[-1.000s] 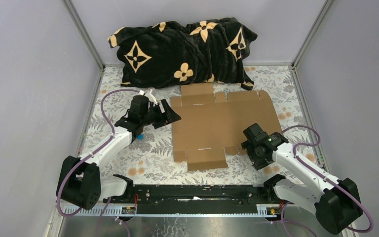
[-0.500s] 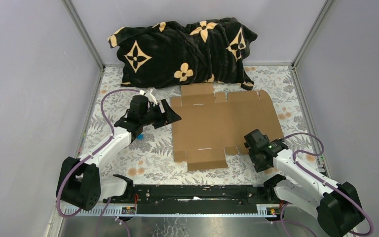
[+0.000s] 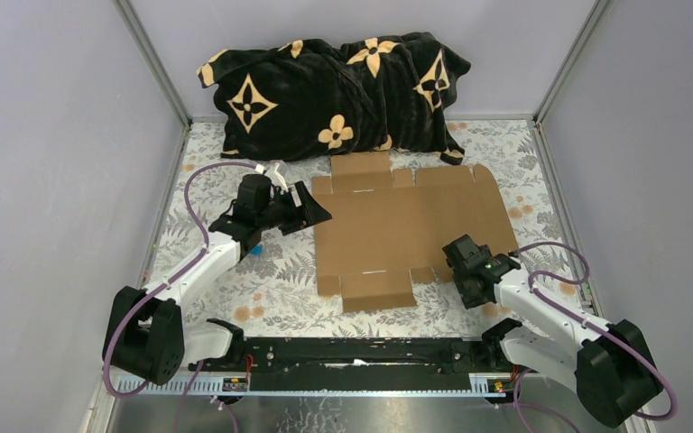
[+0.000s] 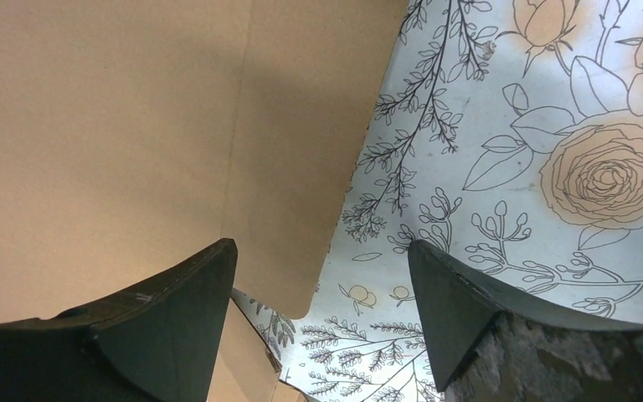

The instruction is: Fold the paper box

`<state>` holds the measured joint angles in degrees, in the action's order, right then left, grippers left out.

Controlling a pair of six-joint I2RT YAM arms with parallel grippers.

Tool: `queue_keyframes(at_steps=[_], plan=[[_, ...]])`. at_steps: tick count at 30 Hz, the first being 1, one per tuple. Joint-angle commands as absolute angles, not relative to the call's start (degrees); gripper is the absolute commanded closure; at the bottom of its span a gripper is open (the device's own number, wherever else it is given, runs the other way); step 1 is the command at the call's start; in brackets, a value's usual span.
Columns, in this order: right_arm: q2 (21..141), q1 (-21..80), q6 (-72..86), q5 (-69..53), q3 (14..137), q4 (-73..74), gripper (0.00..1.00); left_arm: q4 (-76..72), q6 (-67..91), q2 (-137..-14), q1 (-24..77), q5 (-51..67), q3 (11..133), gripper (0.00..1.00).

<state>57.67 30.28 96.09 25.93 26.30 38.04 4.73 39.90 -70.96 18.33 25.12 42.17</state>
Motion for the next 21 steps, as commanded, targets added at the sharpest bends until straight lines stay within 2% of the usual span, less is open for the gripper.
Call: queue_keyframes(at_steps=[1, 12, 21], plan=[[58.03, 30.5, 99.53, 29.7, 24.11, 37.08, 0.18, 2.71, 38.5, -70.82, 18.05, 26.03, 43.31, 0.2], [57.77, 30.43, 103.99, 29.25, 17.81, 30.89, 0.25, 4.17, 37.6, -71.16, 18.11, 25.73, 44.19, 0.2], [54.16, 30.47, 103.18, 31.4, 18.73, 31.72, 0.32, 4.48, 37.35, -71.28, 18.08, 25.51, 44.3, 0.2]])
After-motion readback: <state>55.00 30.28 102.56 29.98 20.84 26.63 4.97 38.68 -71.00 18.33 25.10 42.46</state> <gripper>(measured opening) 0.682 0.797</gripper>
